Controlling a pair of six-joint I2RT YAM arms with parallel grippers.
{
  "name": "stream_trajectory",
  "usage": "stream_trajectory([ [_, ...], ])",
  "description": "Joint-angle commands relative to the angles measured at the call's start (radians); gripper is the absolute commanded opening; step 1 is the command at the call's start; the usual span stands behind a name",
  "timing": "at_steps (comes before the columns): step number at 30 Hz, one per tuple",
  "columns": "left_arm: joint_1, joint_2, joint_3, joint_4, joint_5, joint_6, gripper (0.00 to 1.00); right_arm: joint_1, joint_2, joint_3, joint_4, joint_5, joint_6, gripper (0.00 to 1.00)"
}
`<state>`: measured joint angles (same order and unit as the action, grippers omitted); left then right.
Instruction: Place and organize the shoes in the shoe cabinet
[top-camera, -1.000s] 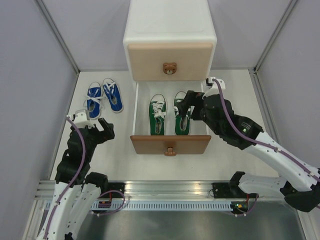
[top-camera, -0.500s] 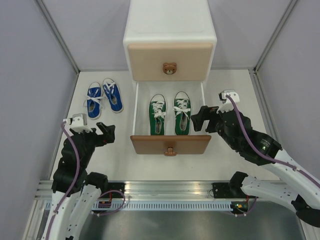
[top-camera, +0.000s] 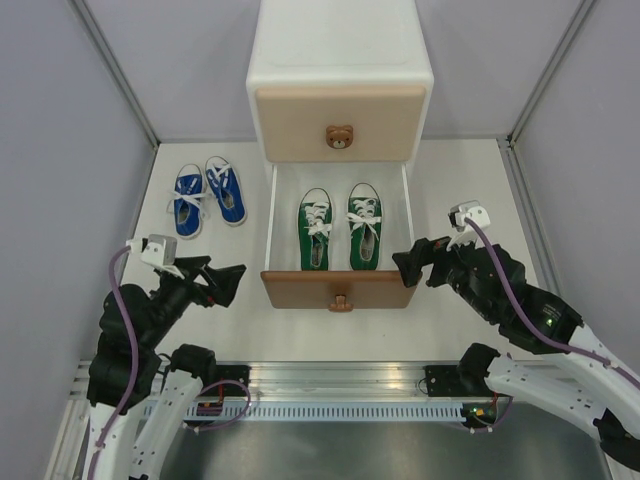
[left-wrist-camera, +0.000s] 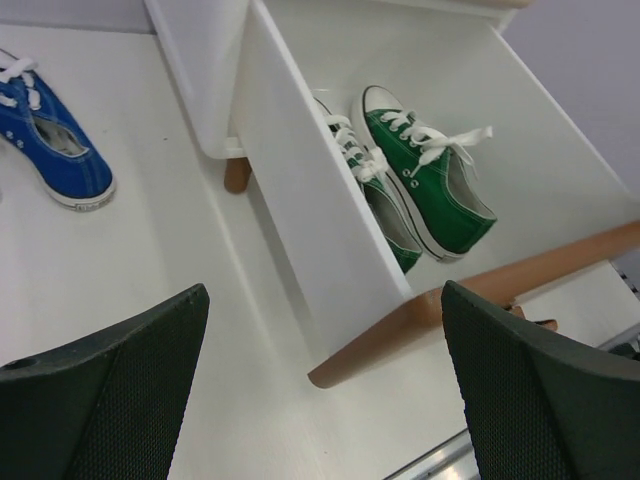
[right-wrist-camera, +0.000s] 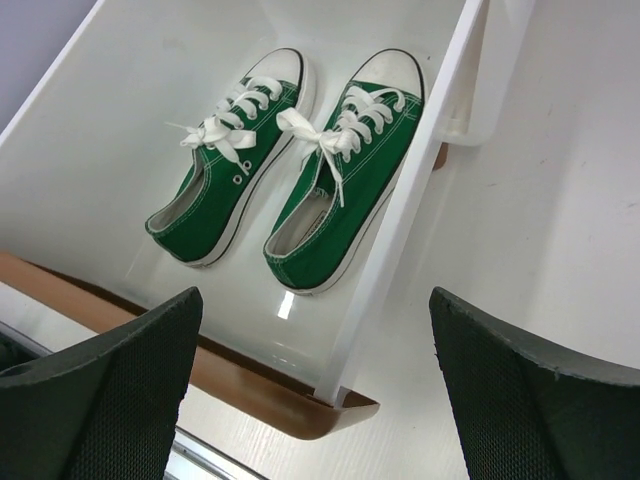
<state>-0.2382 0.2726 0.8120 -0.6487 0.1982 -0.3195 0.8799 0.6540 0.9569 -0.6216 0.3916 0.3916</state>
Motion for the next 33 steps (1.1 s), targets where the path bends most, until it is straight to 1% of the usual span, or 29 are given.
stream_trajectory([
  [1,-0.004,0.019,0.038,0.004,0.157,0.051,1.00,0.002,-0.034,-0.047,0.014,-0.074,-0.040,0.98],
  [3,-0.004,0.033,0.035,0.004,0.228,0.051,1.00,0.002,-0.048,-0.069,0.017,-0.112,-0.042,0.98],
  [7,-0.004,0.042,0.019,0.004,0.314,0.046,1.00,0.002,-0.076,-0.096,0.007,-0.172,-0.045,0.98],
  [12,-0.004,0.069,-0.014,0.006,0.348,0.028,1.00,0.002,-0.108,-0.133,-0.001,-0.201,-0.043,0.98],
  [15,-0.004,0.091,-0.037,0.006,0.369,0.026,1.00,0.002,-0.128,-0.124,-0.001,-0.227,-0.051,0.98],
  [19,-0.004,0.117,-0.065,0.011,0.374,0.013,1.00,0.002,-0.134,-0.121,-0.017,-0.229,-0.057,0.98],
  [26,-0.004,0.174,-0.097,0.050,0.353,-0.036,1.00,0.002,-0.070,-0.156,-0.021,-0.235,-0.034,0.98],
  [33,-0.006,0.206,-0.132,0.090,0.323,-0.093,0.99,0.002,-0.106,-0.182,0.013,-0.174,-0.025,0.98],
])
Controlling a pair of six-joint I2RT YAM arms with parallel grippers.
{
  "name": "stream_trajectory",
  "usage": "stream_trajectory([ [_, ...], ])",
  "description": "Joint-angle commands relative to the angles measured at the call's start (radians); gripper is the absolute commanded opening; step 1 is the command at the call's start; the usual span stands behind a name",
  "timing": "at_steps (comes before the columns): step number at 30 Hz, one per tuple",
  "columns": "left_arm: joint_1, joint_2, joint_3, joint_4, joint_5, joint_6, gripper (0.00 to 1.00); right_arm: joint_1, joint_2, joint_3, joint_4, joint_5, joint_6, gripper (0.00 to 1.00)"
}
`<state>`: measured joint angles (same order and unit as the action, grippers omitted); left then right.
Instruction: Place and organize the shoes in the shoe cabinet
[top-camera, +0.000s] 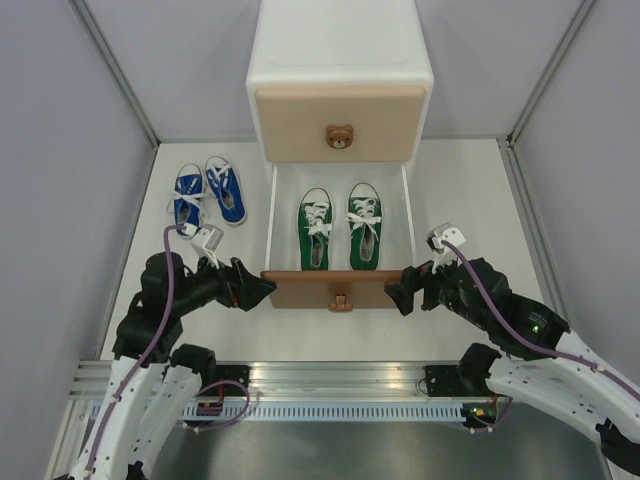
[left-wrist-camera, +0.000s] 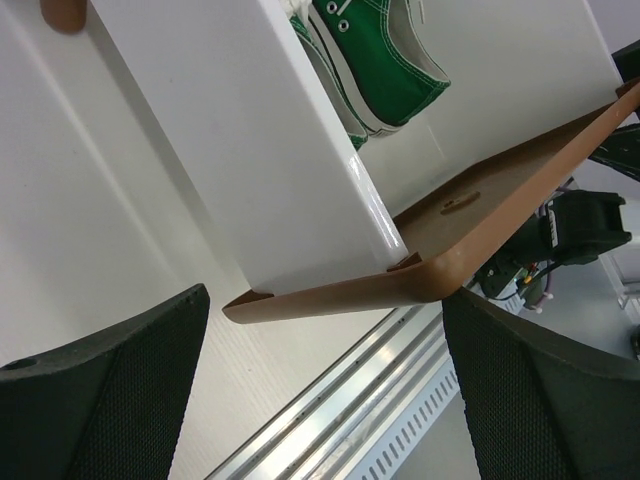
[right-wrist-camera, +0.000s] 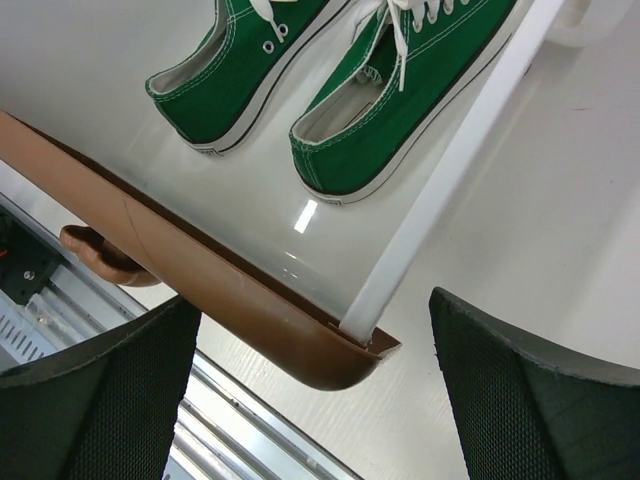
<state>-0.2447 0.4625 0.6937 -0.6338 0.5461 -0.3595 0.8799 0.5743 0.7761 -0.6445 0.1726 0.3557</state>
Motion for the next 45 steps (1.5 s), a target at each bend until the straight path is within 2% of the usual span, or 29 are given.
stream_trajectory([
  [1,0.001,0.019,-0.016,0.082,-0.032,-0.067,0.99,0.002,-0.027,0.000,0.037,0.056,0.012,0.97],
  [11,0.001,0.085,0.075,0.126,-0.202,-0.107,0.98,0.002,0.032,0.074,0.109,0.183,-0.001,0.96],
  [23,-0.019,0.214,0.102,0.249,-0.196,-0.160,0.99,0.002,0.151,0.147,0.158,0.419,-0.061,0.96],
  [36,-0.025,0.419,0.162,0.394,-0.324,-0.194,1.00,-0.025,0.344,0.158,0.319,0.502,-0.127,0.96],
  [45,-0.027,0.602,0.220,0.505,-0.408,-0.239,1.00,-0.192,0.476,0.155,0.502,0.418,-0.115,0.96],
])
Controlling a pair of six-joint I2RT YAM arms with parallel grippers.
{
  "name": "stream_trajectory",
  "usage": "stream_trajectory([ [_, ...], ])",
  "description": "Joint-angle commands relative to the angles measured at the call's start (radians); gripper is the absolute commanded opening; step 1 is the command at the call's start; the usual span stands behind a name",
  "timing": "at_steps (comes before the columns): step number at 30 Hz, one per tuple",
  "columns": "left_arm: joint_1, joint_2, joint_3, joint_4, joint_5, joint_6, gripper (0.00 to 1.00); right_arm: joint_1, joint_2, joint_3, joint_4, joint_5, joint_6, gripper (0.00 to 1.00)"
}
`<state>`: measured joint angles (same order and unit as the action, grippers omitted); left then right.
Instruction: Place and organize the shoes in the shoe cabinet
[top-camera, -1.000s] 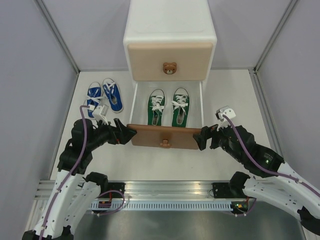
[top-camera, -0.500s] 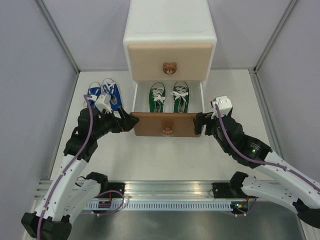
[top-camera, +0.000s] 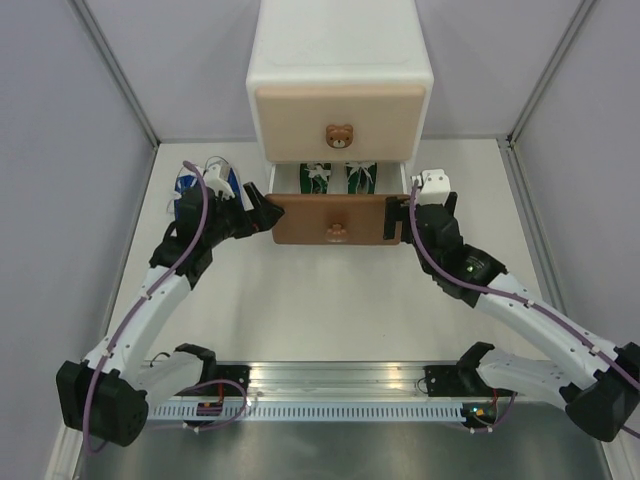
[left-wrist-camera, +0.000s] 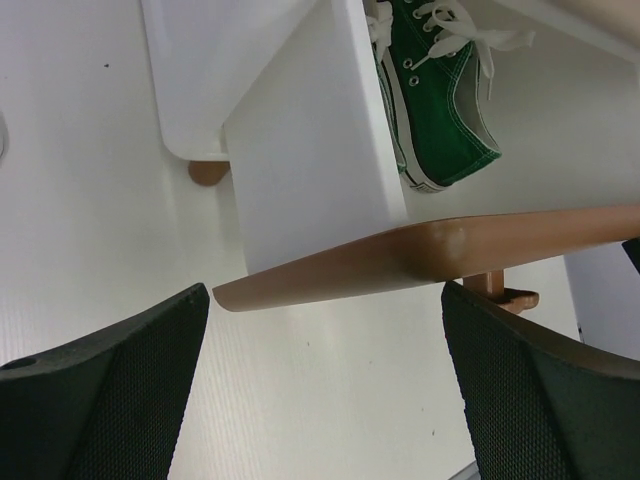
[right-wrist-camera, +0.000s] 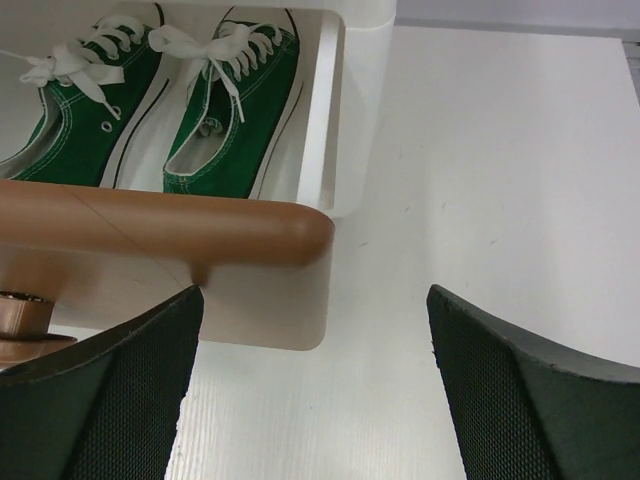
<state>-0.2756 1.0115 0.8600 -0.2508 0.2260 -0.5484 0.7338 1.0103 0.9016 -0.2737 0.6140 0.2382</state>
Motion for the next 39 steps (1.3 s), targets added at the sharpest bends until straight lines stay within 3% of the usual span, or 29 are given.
stream_trajectory([
  [1,0.004,0.070,0.062,0.137,-0.097,-0.056,1.00,-0.074,0.056,0.030,0.148,-0.057,0.009,0.96],
  [14,0.006,0.295,0.183,0.240,-0.211,-0.067,1.00,-0.194,0.287,0.099,0.318,-0.160,0.039,0.96],
  [23,0.003,0.343,0.205,0.285,-0.258,-0.068,1.00,-0.240,0.361,0.128,0.360,-0.194,0.058,0.95],
  [31,0.003,0.242,0.157,0.272,-0.251,-0.050,1.00,-0.240,0.231,0.126,0.231,-0.244,0.069,0.95],
  [39,0.004,-0.072,0.117,-0.013,-0.257,0.039,1.00,-0.240,0.030,0.206,-0.076,-0.312,0.099,0.97],
])
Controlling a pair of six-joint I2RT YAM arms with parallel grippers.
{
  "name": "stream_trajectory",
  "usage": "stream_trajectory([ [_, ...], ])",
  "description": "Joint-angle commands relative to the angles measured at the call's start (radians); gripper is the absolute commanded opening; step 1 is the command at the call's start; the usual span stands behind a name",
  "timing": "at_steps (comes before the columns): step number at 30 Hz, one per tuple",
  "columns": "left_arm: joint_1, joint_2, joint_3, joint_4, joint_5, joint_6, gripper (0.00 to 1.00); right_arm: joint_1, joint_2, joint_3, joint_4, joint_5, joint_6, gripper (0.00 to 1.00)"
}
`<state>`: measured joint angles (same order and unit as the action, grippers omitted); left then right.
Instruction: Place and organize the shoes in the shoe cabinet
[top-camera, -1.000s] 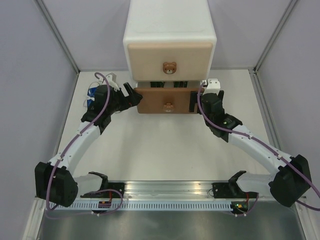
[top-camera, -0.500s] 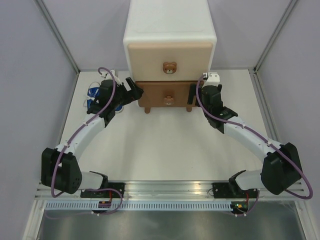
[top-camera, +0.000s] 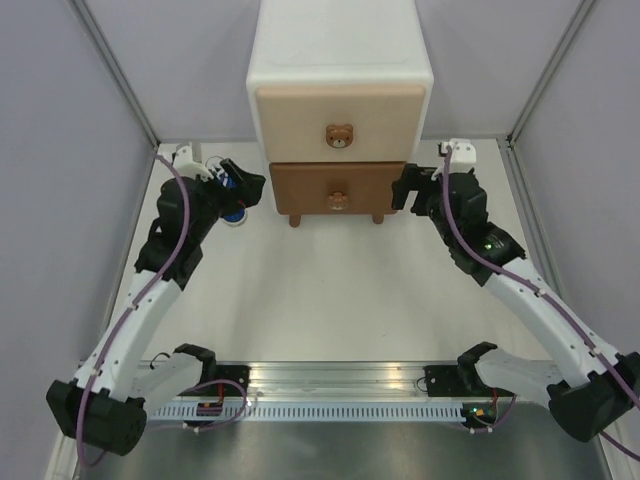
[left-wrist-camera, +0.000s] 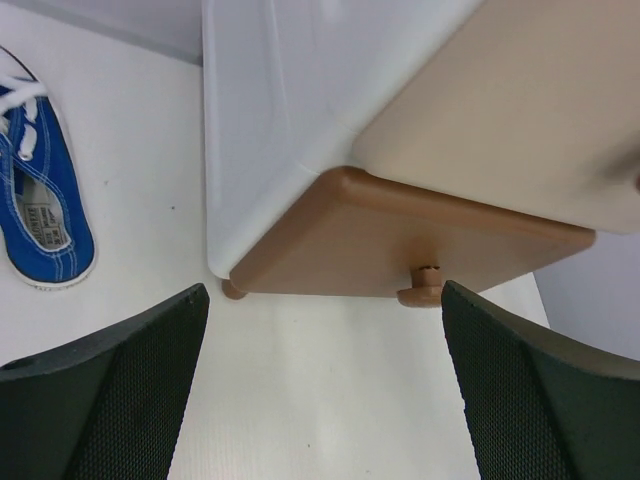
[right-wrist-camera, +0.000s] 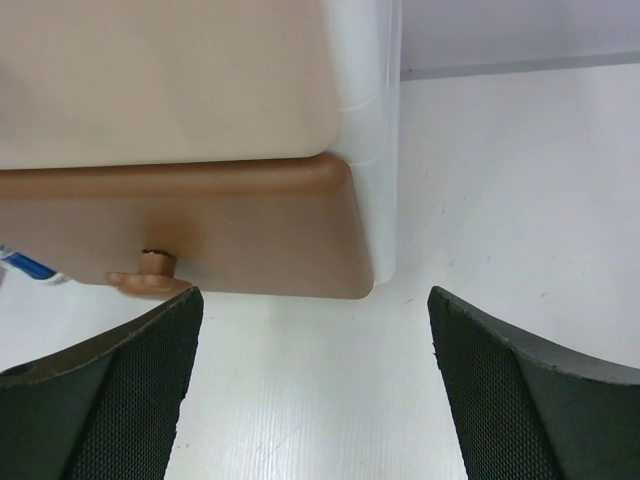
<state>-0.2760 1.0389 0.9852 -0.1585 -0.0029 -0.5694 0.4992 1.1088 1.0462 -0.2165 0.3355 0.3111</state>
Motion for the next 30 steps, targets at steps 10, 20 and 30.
stream_trajectory([
  [10,0.004,-0.462,-0.059,-0.397,-0.114,0.181,1.00,-0.005,-0.167,0.086,-0.228,-0.078,0.005,0.96],
  [20,0.004,-0.565,-0.175,-0.438,-0.163,0.170,1.00,0.180,0.006,0.313,-0.201,0.069,0.000,0.95],
  [30,0.004,-0.556,-0.247,-0.421,-0.198,0.207,1.00,0.377,0.252,0.552,-0.173,0.302,0.011,0.93],
])
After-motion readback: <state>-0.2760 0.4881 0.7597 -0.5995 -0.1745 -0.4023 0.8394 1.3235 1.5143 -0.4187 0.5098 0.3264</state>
